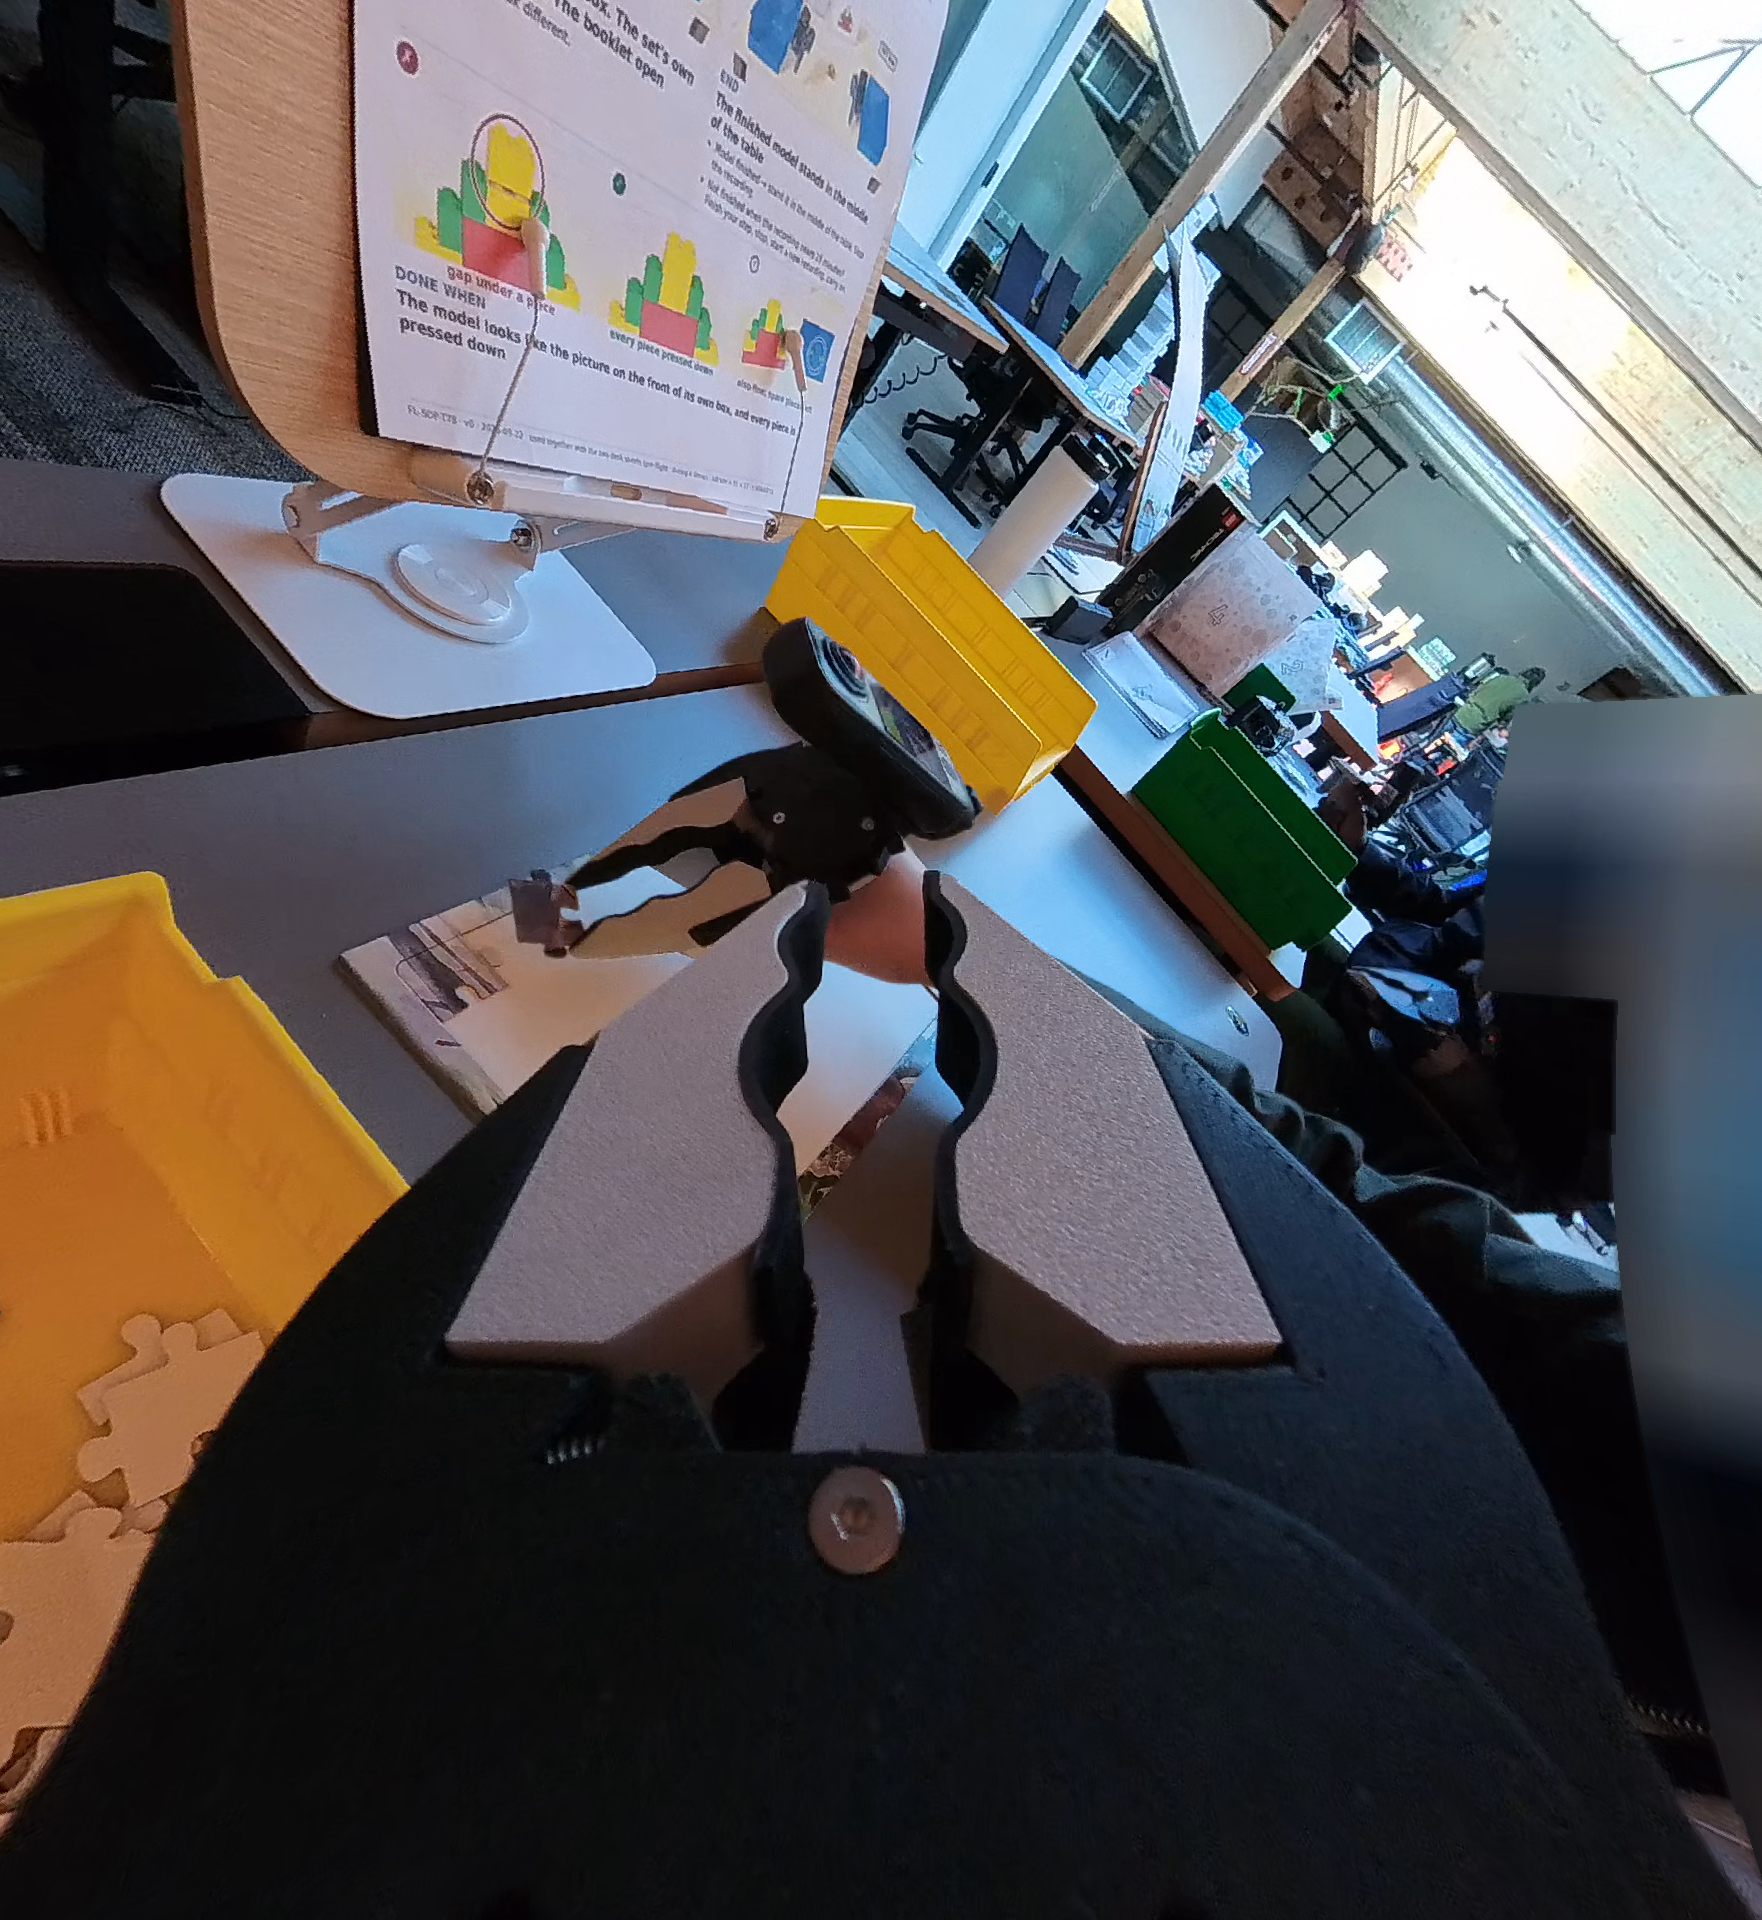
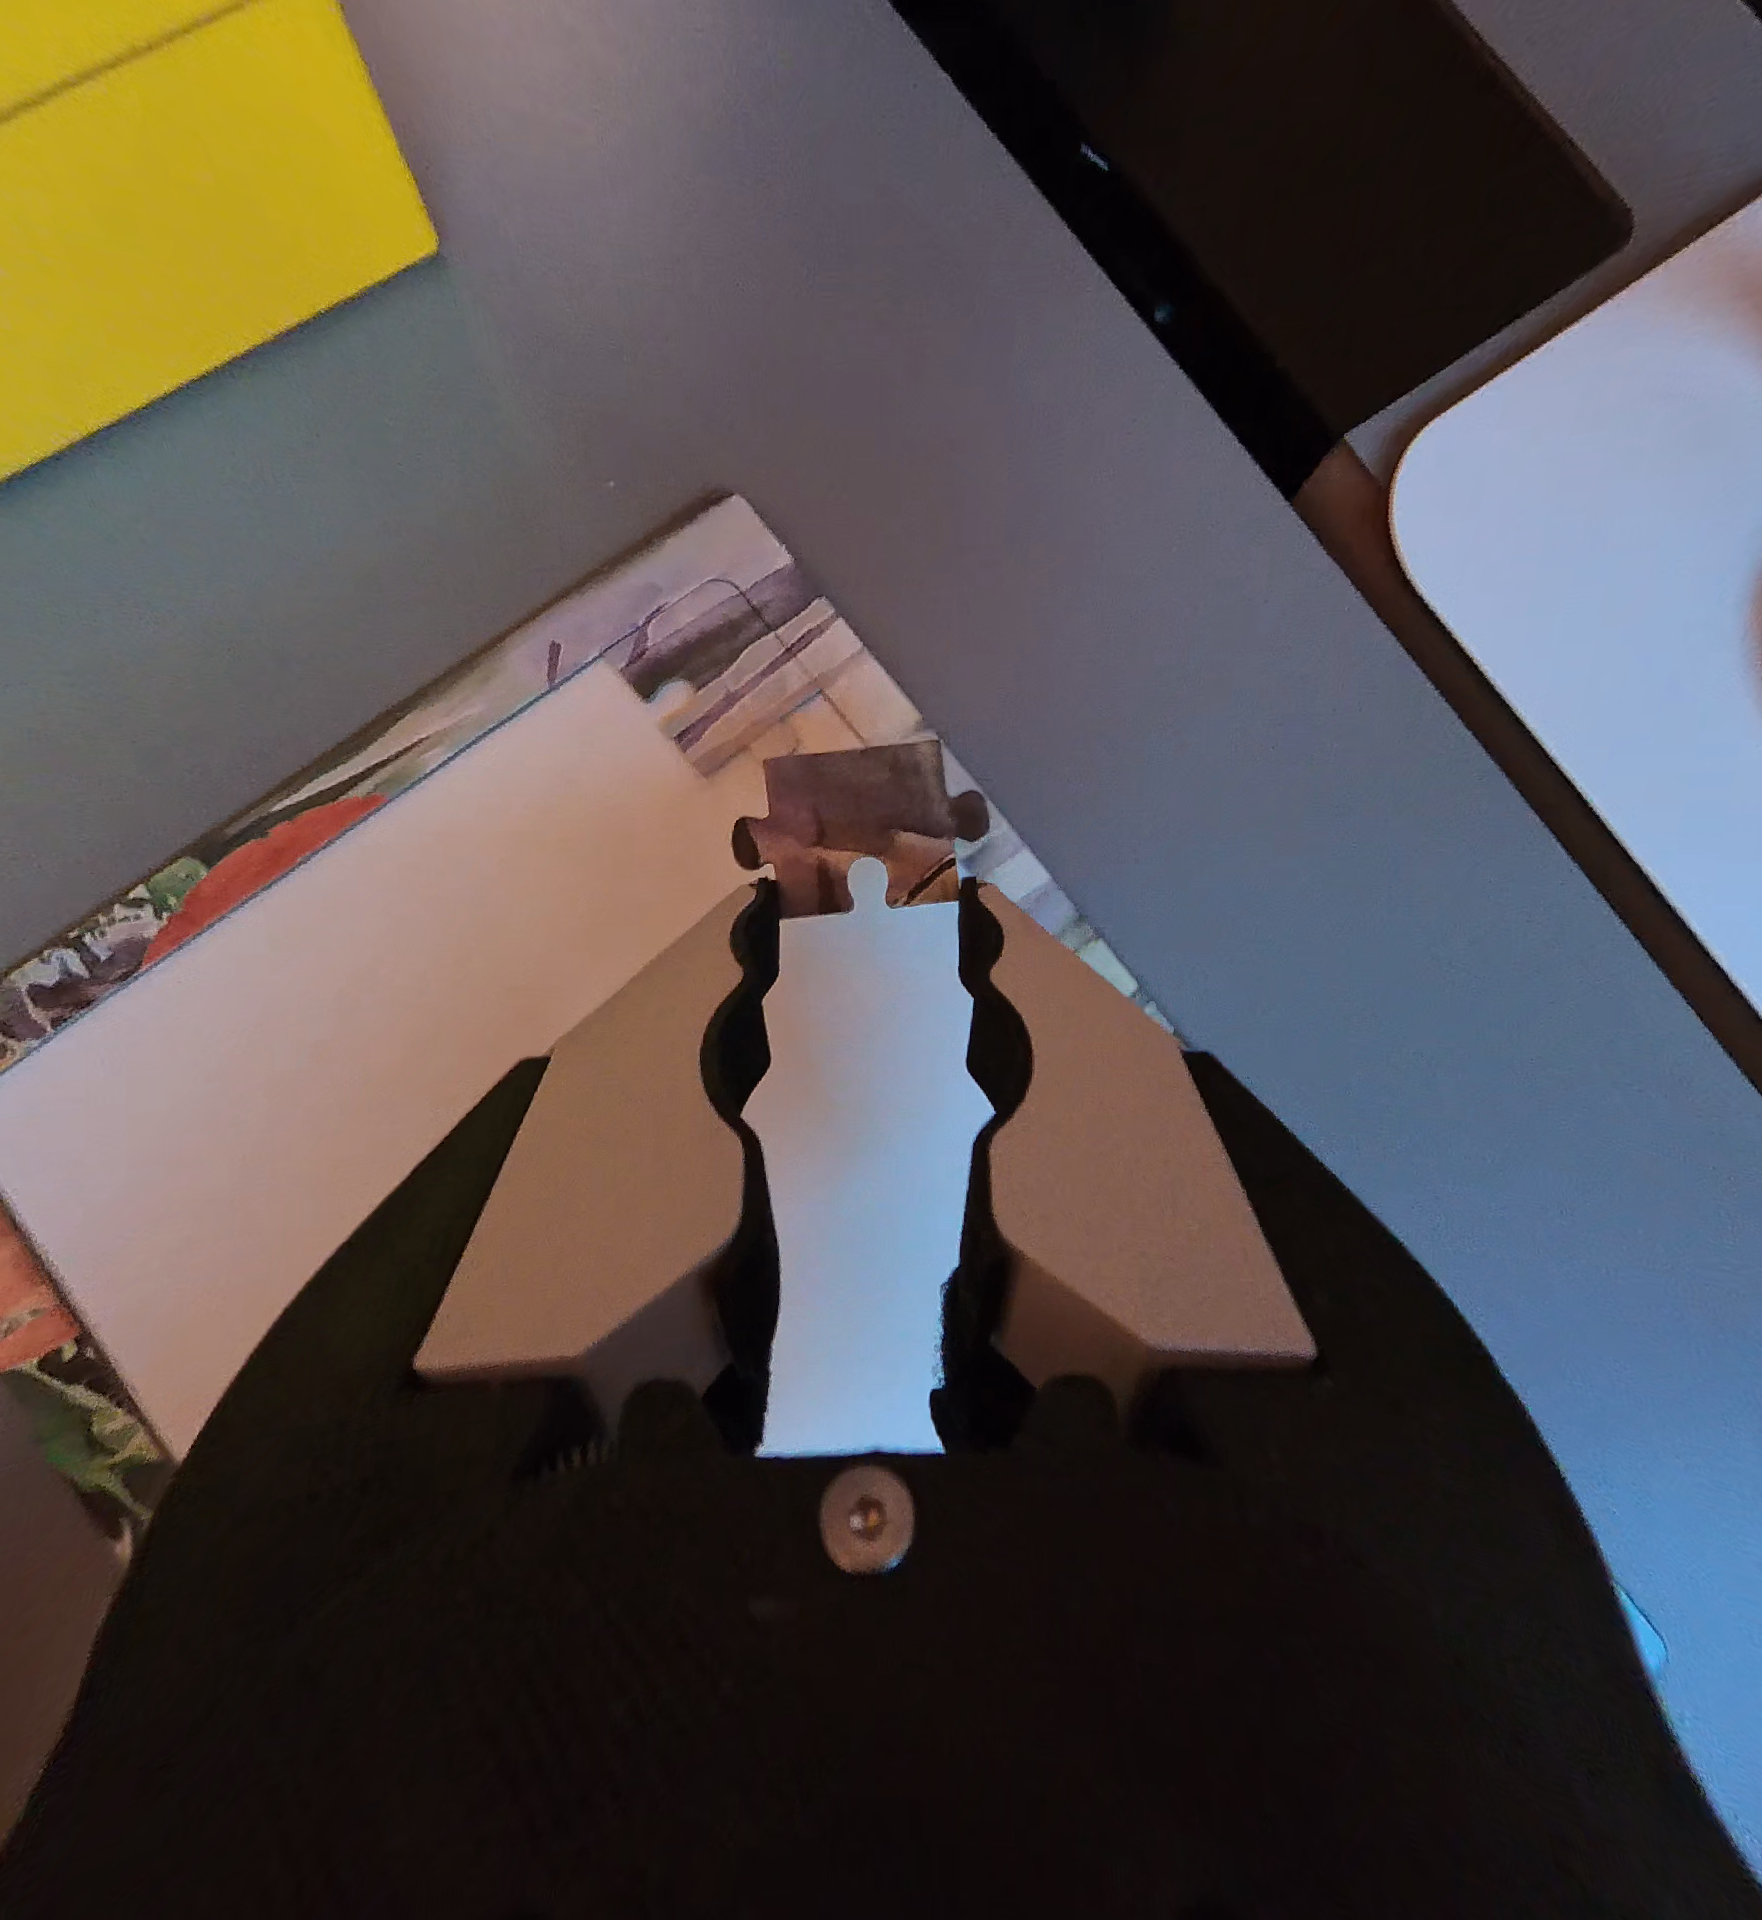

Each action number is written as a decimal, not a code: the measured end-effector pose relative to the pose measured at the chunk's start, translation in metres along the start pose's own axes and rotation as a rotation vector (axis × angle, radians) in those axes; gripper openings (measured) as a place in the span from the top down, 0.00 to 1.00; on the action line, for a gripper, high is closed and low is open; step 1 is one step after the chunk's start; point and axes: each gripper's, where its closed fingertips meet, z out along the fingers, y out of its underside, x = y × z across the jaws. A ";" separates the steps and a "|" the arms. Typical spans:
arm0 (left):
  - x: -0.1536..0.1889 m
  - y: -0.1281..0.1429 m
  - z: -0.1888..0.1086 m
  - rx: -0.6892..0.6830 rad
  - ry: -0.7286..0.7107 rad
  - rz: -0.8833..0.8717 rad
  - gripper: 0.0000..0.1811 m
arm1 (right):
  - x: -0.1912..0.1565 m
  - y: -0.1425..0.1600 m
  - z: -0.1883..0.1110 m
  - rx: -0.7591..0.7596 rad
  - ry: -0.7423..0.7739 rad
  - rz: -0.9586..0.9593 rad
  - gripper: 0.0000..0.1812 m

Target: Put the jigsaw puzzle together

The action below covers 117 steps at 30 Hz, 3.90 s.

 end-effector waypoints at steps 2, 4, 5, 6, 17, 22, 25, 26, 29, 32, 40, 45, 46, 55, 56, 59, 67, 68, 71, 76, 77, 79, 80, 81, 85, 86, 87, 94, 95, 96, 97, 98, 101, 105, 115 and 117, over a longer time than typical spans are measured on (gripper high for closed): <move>0.001 0.000 -0.001 0.000 0.003 0.001 0.91 | -0.002 0.005 -0.008 -0.017 -0.008 -0.036 0.81; 0.003 0.000 -0.002 0.000 0.013 -0.002 0.91 | 0.011 0.016 -0.029 -0.050 0.000 -0.048 0.81; 0.004 0.000 -0.002 0.002 0.018 -0.003 0.91 | 0.023 0.025 -0.042 -0.069 0.014 -0.049 0.81; 0.004 -0.001 -0.003 0.005 0.021 -0.002 0.91 | 0.038 0.038 -0.058 -0.088 0.024 -0.037 0.81; 0.008 0.003 0.005 -0.021 0.017 0.010 0.90 | 0.083 0.158 -0.158 -0.058 -0.016 -0.012 0.81; 0.011 0.008 0.013 -0.047 0.018 0.018 0.90 | 0.068 0.156 -0.157 -0.019 -0.077 -0.139 0.81; 0.013 0.012 0.018 -0.070 0.014 0.027 0.90 | 0.066 0.163 -0.157 -0.036 -0.071 -0.230 0.81; 0.013 0.013 0.019 -0.077 0.011 0.031 0.90 | 0.066 0.166 -0.156 -0.048 -0.069 -0.238 0.81; 0.016 0.016 0.023 -0.092 0.009 0.042 0.90 | 0.067 0.168 -0.153 -0.028 -0.072 -0.247 0.81; 0.017 0.018 0.025 -0.102 0.007 0.046 0.90 | 0.067 0.165 -0.154 0.000 -0.066 -0.260 0.81; 0.025 0.029 0.039 -0.146 0.040 0.040 0.89 | 0.046 0.120 -0.166 0.170 -0.080 -0.341 0.81; 0.028 0.034 0.045 -0.172 0.045 0.048 0.89 | 0.035 0.097 -0.178 0.273 -0.060 -0.413 0.81; 0.029 0.034 0.045 -0.172 0.045 0.050 0.89 | 0.035 0.095 -0.180 0.274 -0.048 -0.428 0.81; 0.029 0.026 0.033 -0.140 0.044 0.048 0.89 | 0.064 0.135 -0.169 0.111 -0.023 -0.275 0.81; 0.029 0.026 0.031 -0.138 0.043 0.047 0.89 | 0.061 0.128 -0.168 0.126 -0.016 -0.298 0.81; 0.026 0.021 0.023 -0.118 0.034 0.044 0.88 | 0.043 0.092 -0.171 0.219 0.013 -0.385 0.81; 0.061 0.009 0.016 -0.039 0.253 -0.008 0.86 | -0.057 -0.021 -0.218 0.684 -0.051 -0.508 0.81; 0.071 0.010 0.021 -0.040 0.304 -0.030 0.84 | -0.070 -0.033 -0.228 0.746 -0.045 -0.515 0.81; 0.075 0.024 0.047 -0.096 0.269 0.008 0.72 | -0.089 -0.055 -0.245 0.831 0.080 -0.561 0.82; 0.099 0.038 0.067 -0.126 0.331 0.065 0.77 | -0.106 -0.066 -0.252 0.856 0.185 -0.619 0.81; 0.100 0.041 0.069 -0.140 0.338 0.057 0.79 | -0.108 -0.066 -0.251 0.856 0.188 -0.626 0.81; 0.097 0.046 0.076 -0.159 0.319 0.055 0.80 | -0.110 -0.066 -0.249 0.852 0.190 -0.624 0.81; 0.096 0.048 0.079 -0.166 0.313 0.059 0.81 | -0.111 -0.066 -0.248 0.851 0.187 -0.616 0.81; 0.095 0.051 0.082 -0.175 0.314 0.059 0.82 | -0.112 -0.066 -0.247 0.850 0.178 -0.610 0.81; 0.088 0.063 0.089 -0.236 0.291 0.099 1.00 | -0.111 -0.062 -0.234 0.789 0.155 -0.629 0.81; 0.079 0.069 0.088 -0.284 0.240 0.132 1.00 | -0.113 -0.054 -0.226 0.717 0.106 -0.669 0.80; 0.069 0.077 0.086 -0.347 0.175 0.179 1.00 | -0.115 -0.043 -0.219 0.640 0.045 -0.690 0.73; 0.032 0.158 0.063 -0.869 -0.026 0.446 1.00 | -0.144 0.002 -0.185 0.426 -0.360 -0.586 0.77; 0.029 0.164 0.064 -0.903 -0.036 0.468 1.00 | -0.149 0.009 -0.175 0.375 -0.387 -0.592 0.77; 0.029 0.170 0.065 -0.933 -0.034 0.481 1.00 | -0.154 0.016 -0.166 0.331 -0.412 -0.602 0.78; 0.030 0.177 0.065 -0.967 -0.022 0.488 1.00 | -0.160 0.020 -0.159 0.310 -0.437 -0.605 0.80; 0.031 0.183 0.064 -1.000 -0.010 0.497 1.00 | -0.164 0.021 -0.153 0.307 -0.456 -0.596 0.82; 0.030 0.193 0.060 -1.070 -0.008 0.531 1.00 | -0.173 0.025 -0.142 0.292 -0.526 -0.552 0.93; 0.028 0.184 0.065 -1.003 -0.027 0.564 0.98 | -0.169 0.023 -0.151 0.312 -0.624 -0.444 0.99; 0.037 0.053 0.054 -0.338 -0.123 0.435 0.88 | 0.064 0.134 -0.165 0.062 -0.339 0.673 1.00; 0.041 0.035 0.038 -0.249 -0.115 0.413 0.86 | 0.076 0.151 -0.167 0.076 -0.397 0.844 0.99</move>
